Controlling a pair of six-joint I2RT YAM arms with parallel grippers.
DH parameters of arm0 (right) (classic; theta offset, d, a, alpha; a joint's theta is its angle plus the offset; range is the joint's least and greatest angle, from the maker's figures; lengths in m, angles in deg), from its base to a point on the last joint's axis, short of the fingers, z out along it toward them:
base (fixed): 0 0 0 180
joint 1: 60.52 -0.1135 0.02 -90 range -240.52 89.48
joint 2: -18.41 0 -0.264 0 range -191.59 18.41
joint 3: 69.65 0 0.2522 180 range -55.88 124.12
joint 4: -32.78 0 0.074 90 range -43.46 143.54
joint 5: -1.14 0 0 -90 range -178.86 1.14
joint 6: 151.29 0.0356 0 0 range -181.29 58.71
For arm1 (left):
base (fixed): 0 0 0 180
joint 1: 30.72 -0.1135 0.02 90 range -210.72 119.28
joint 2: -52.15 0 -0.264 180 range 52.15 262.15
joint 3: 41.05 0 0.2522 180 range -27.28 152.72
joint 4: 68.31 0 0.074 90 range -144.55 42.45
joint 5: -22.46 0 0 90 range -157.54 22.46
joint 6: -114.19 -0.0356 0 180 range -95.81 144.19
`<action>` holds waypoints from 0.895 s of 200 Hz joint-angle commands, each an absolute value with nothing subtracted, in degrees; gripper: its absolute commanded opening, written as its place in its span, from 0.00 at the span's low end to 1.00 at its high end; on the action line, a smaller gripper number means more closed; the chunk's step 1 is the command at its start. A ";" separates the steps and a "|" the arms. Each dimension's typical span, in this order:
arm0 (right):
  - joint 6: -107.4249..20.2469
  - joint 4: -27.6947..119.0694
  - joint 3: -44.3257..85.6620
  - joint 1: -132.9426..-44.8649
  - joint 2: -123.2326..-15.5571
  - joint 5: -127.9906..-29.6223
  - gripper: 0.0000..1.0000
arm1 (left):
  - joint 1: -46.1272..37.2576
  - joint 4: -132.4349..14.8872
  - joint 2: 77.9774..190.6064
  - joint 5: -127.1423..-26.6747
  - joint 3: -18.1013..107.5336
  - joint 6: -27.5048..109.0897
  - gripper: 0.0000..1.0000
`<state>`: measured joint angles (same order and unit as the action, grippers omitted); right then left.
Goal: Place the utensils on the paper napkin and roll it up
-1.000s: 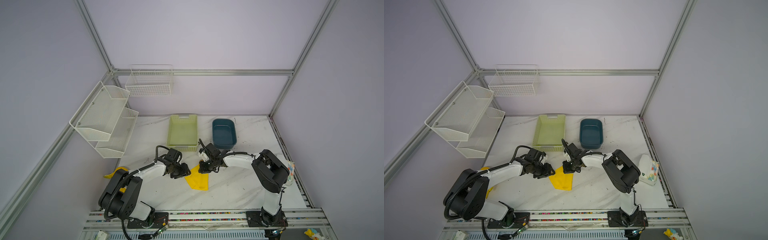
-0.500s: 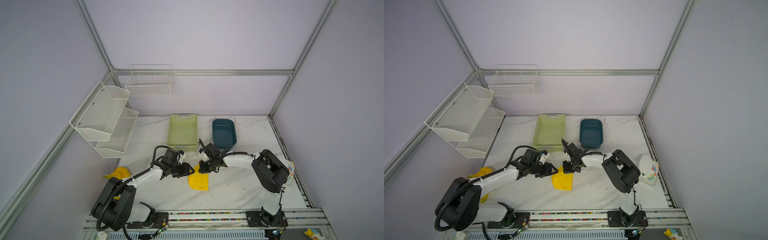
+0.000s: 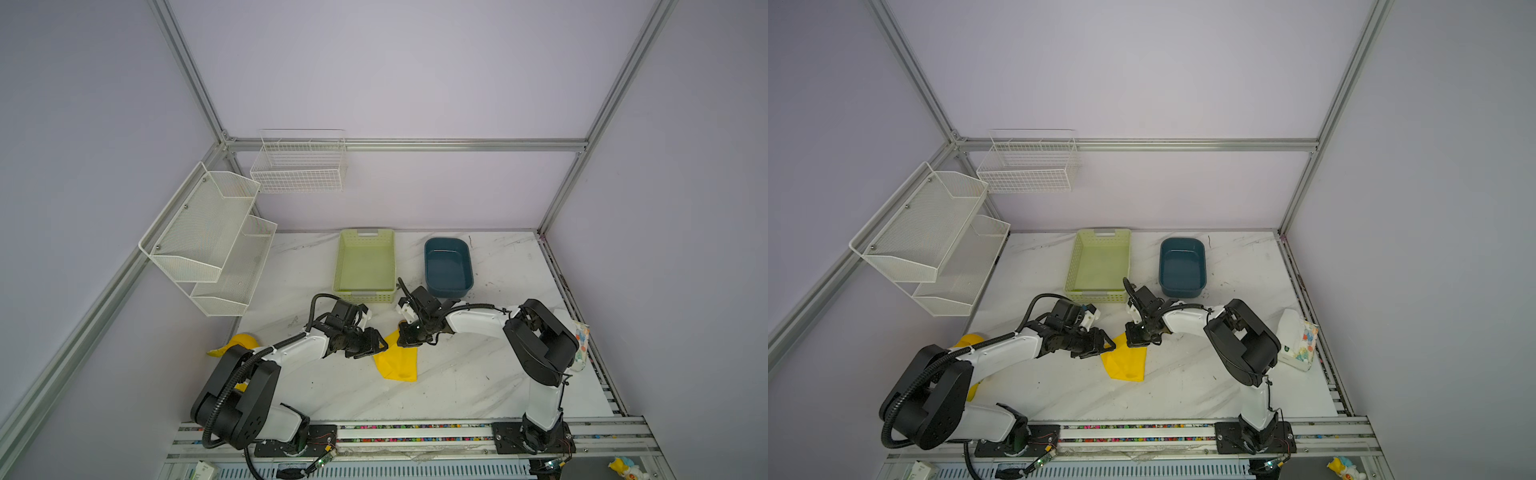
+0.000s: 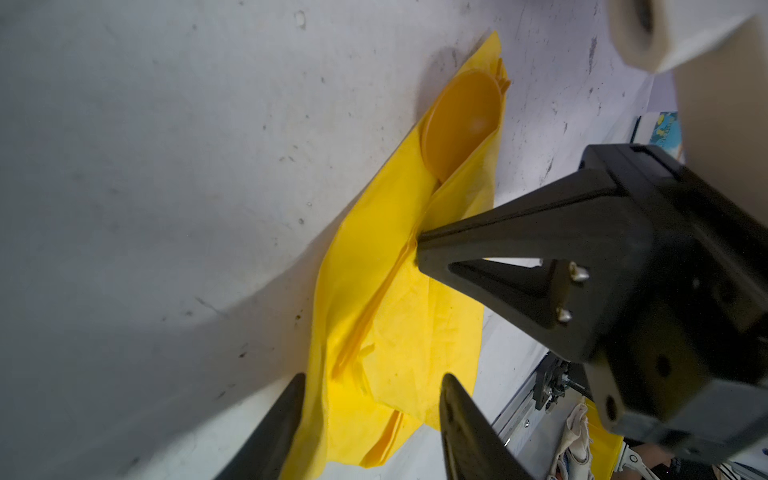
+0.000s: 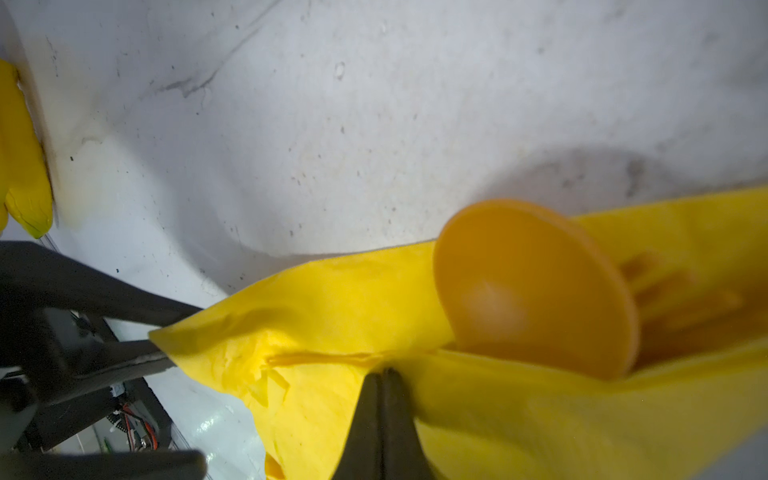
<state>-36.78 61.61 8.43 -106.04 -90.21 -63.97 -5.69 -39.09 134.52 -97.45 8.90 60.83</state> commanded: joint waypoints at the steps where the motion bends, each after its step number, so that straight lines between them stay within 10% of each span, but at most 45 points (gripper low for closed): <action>1: -37.72 67.72 8.33 -106.55 -91.63 -65.48 0.04 | -5.56 -39.77 135.71 -99.22 7.78 59.17 0.49; 179: -37.27 67.13 8.08 -106.57 -91.22 -65.50 0.04 | -2.27 -44.36 139.33 -99.34 8.13 62.96 0.26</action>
